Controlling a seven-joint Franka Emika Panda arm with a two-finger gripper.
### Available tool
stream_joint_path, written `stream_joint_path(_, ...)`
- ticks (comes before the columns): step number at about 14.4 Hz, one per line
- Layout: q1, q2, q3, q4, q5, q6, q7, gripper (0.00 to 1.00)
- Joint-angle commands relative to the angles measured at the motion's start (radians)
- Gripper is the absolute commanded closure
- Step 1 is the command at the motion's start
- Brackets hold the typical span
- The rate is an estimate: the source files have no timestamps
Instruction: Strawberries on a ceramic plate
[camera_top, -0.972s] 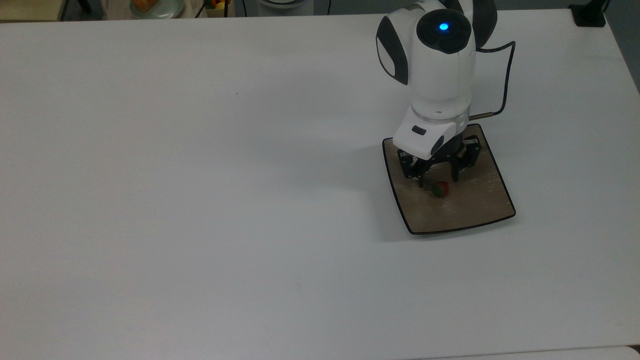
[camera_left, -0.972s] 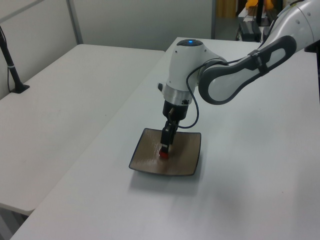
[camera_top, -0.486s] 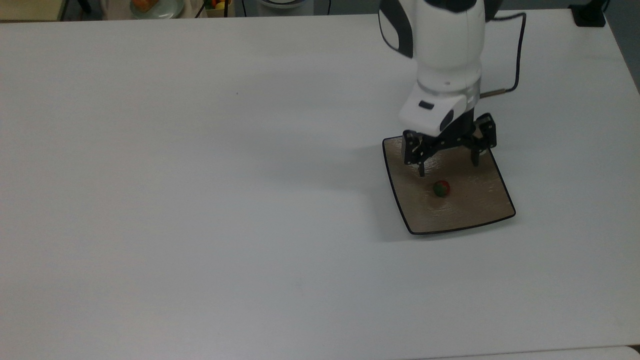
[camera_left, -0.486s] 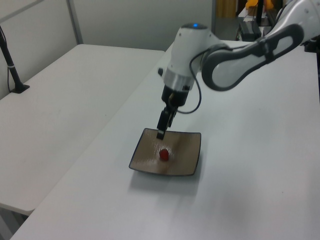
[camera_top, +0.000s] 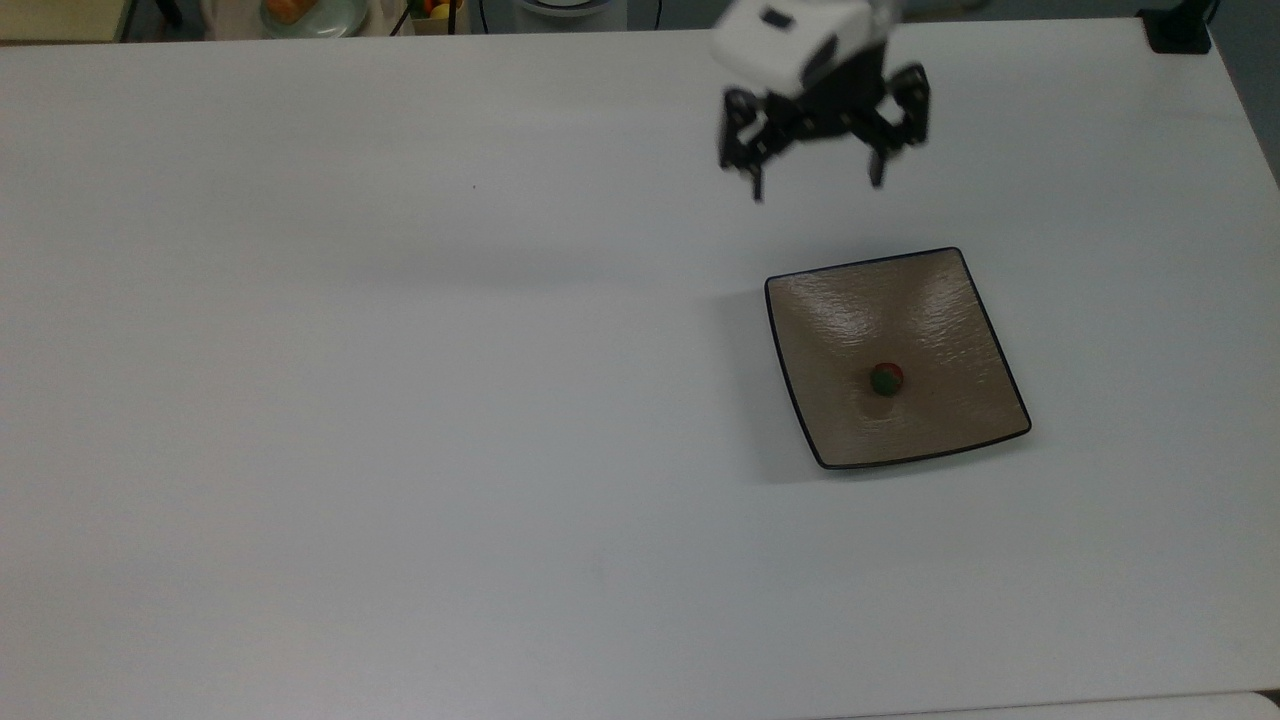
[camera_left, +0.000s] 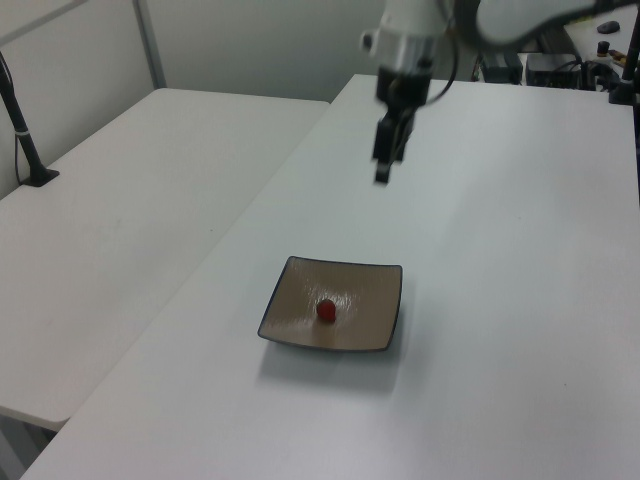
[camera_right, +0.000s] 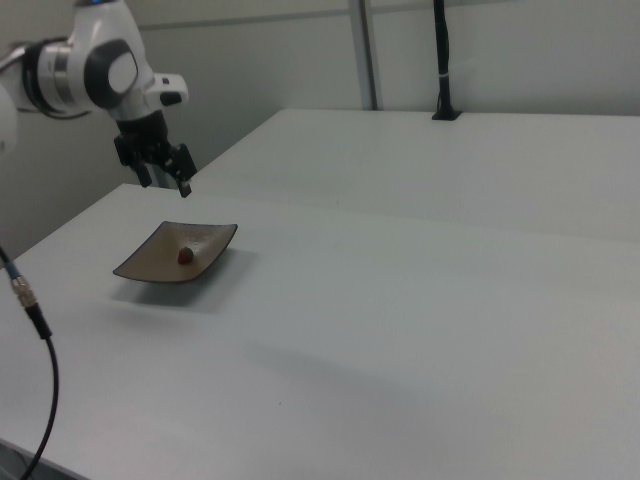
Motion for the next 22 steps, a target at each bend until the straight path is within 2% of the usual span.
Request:
stream_joint_path(1,-0.037,-0.154,-0.043,-0.077,0.003,-0.162,0.015,0.0)
stream_joint_path(3,-0.05,-0.2,-0.07,-0.077,0.003,-0.265,0.015,0.0)
stream_joint_path(4,-0.053,-0.229,-0.104,-0.083,0.003,-0.326,0.013,0.0)
stream_joint_path(7,-0.077,-0.292,-0.143,-0.132,0.003,-0.356,0.006,0.0)
stream_joint_path(10,-0.111,-0.339,-0.143,-0.192,0.003,-0.354,-0.019,0.0)
stream_joint_path(14,-0.161,-0.339,-0.138,-0.188,0.004,-0.331,-0.146,0.0)
stream_joint_path(19,-0.165,-0.313,-0.136,-0.185,0.009,-0.164,-0.255,0.0)
stream_joint_path(22,-0.162,-0.306,-0.132,-0.185,0.015,-0.159,-0.263,0.0)
